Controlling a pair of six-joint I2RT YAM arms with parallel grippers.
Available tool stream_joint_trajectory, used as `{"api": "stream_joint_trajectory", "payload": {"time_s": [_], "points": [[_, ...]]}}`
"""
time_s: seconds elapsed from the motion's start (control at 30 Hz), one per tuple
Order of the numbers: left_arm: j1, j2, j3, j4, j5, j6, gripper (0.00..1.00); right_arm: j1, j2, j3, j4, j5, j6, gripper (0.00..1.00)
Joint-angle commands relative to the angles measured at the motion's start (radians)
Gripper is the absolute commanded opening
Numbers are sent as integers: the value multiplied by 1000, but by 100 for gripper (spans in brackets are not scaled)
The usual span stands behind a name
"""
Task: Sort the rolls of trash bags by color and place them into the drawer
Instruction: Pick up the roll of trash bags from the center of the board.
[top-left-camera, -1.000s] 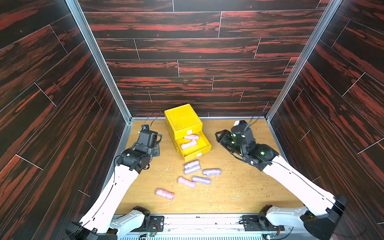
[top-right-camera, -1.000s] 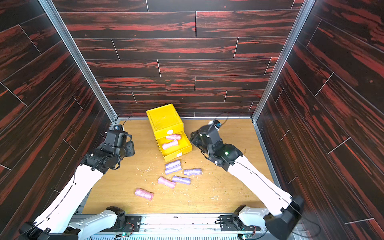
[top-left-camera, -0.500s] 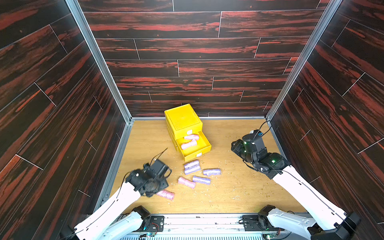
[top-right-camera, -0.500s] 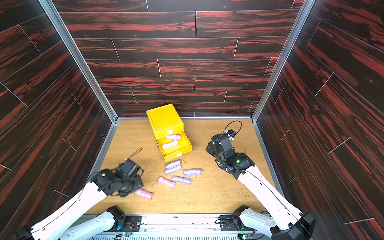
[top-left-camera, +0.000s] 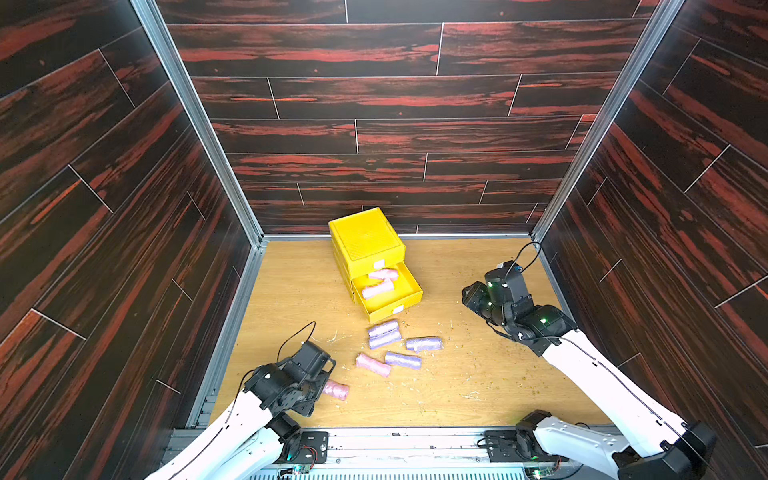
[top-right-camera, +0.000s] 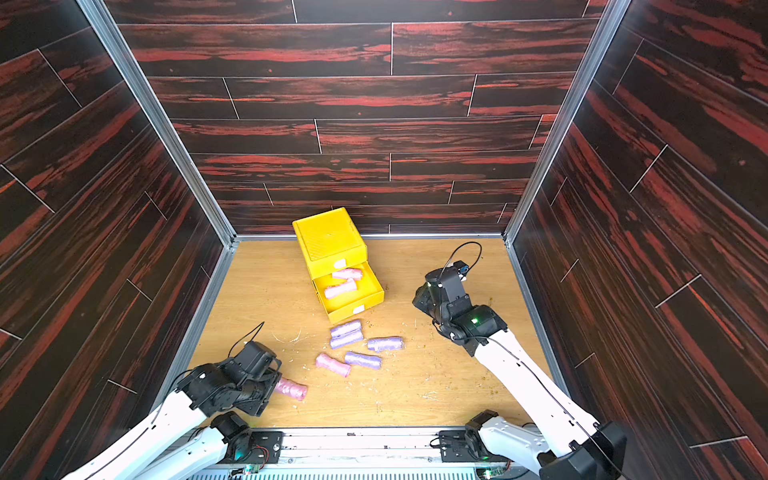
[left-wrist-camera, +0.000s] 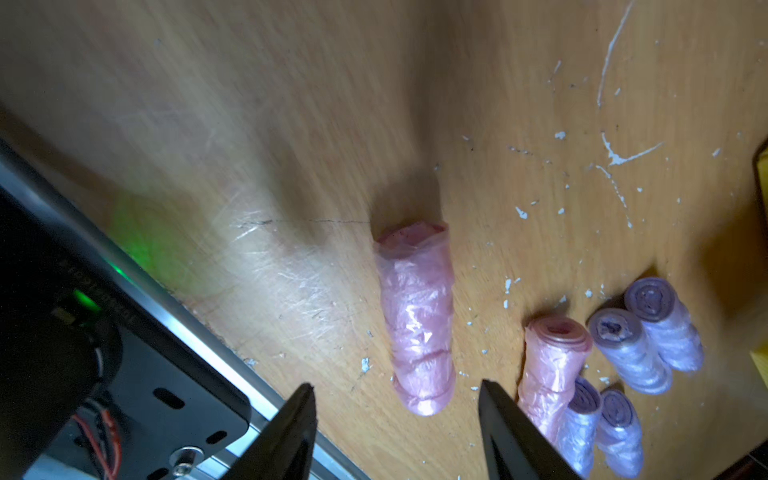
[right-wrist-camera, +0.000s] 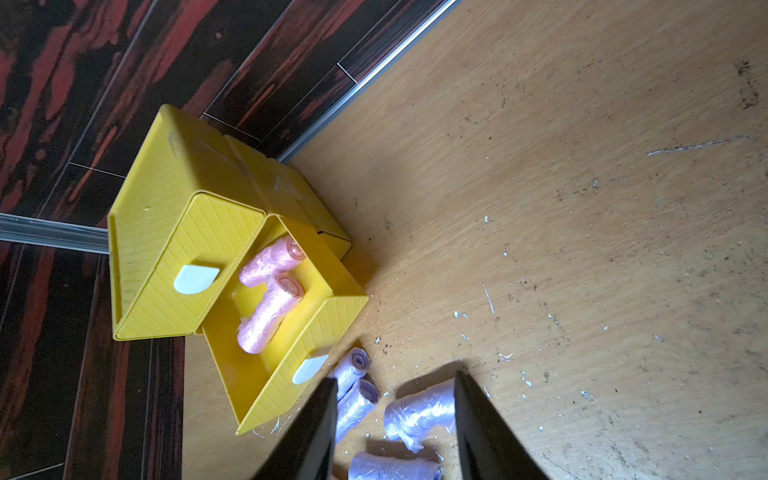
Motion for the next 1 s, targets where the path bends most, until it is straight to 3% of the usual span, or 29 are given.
{"api": "stream_joint_trajectory", "payload": {"time_s": [0.0,0.2,0.63,0.8,0.97], "points": [[-13,101,33,22,17,-51,66,-9,14,-9,11,-23,-16,49],[-64,171,-23,164,44,-127,67,-16,18,-9,11,-28,-17,48],[-69,232,-150,345,44,-169,62,-23,24,-20,18,-49,-24,48],[-69,239,-172,373,34,-171,48,-25,21,-26,24,-61,-23,48],[-69,201,-157,345,11,-157,17,-25,18,-26,21,-59,-25,47]]}}
